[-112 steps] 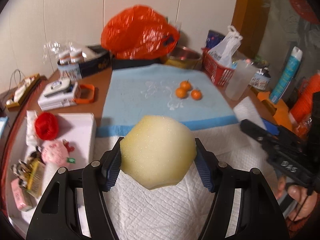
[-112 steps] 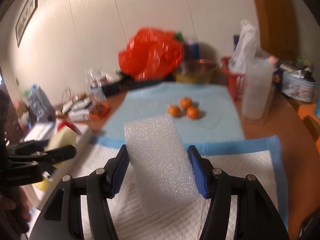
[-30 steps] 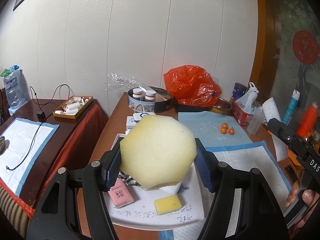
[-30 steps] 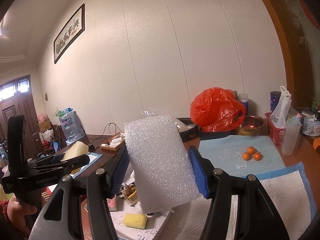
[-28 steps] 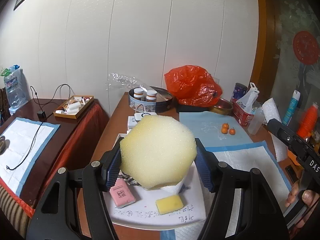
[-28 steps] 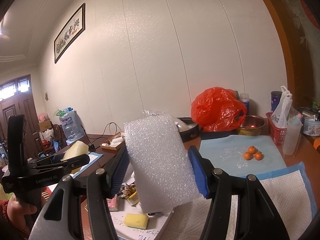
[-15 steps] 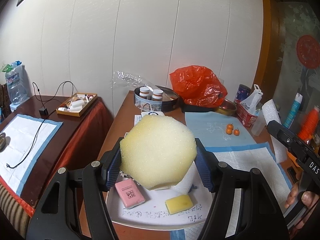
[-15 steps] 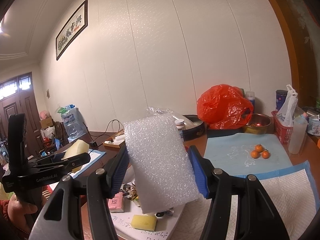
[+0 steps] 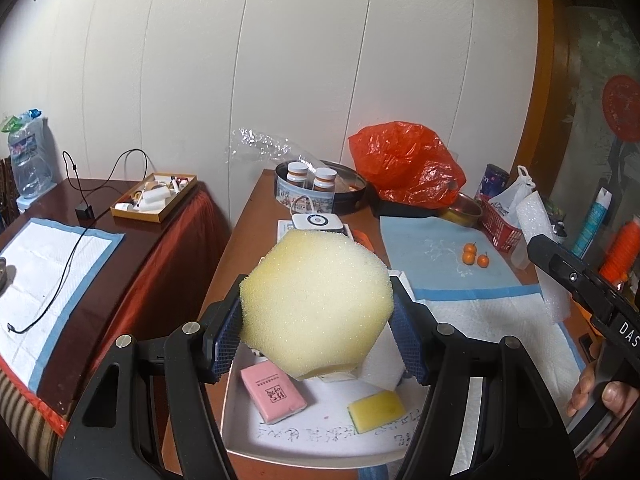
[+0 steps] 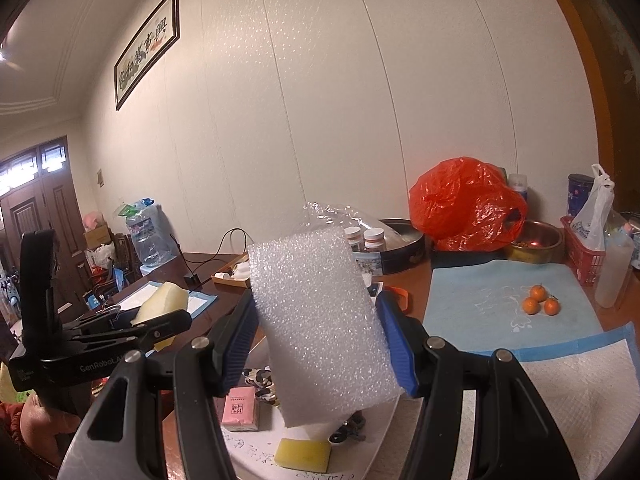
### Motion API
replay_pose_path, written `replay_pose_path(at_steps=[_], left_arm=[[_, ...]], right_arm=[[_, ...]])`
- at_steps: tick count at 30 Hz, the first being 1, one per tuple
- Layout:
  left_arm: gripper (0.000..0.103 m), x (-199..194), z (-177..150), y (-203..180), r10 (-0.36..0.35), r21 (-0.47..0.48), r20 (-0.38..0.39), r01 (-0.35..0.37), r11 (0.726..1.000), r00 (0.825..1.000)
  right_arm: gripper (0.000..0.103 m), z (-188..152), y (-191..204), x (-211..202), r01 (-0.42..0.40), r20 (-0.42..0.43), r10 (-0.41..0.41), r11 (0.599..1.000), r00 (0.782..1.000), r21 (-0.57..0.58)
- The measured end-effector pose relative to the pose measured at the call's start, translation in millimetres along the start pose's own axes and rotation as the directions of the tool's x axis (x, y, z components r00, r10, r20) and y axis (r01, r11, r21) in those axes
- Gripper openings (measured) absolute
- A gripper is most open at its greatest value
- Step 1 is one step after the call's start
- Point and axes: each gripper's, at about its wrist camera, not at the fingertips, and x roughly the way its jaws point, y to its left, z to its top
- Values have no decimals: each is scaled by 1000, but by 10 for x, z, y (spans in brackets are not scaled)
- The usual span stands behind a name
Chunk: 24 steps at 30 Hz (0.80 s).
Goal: Organize soft objects
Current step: 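Carry the yellow sponge and white foam block over the white box, then lower the sponge and foam block into the box and open both tools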
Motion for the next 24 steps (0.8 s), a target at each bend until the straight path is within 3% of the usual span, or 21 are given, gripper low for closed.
replay_pose_path(at_steps=[14,17,21,24], left_arm=[[67,788,55,159,26,48,-119,-20,999,993],[67,1065,12,191,6,40,-175,1,999,985],[67,1539,-55,263,-9,-2,-277,9,1000,961],[67,1659,-90,238,5,17,-295,1,1000,955]], right_arm=[[60,-138,33,669,-12,-150,20,999,989,48],[60,-187,39,818,-2,-178,12,998,984,55],[60,-298,3,1121,19,-243,4,996,970,90],[60,-403,-26,1310,45,-288,-13,993,958,106]])
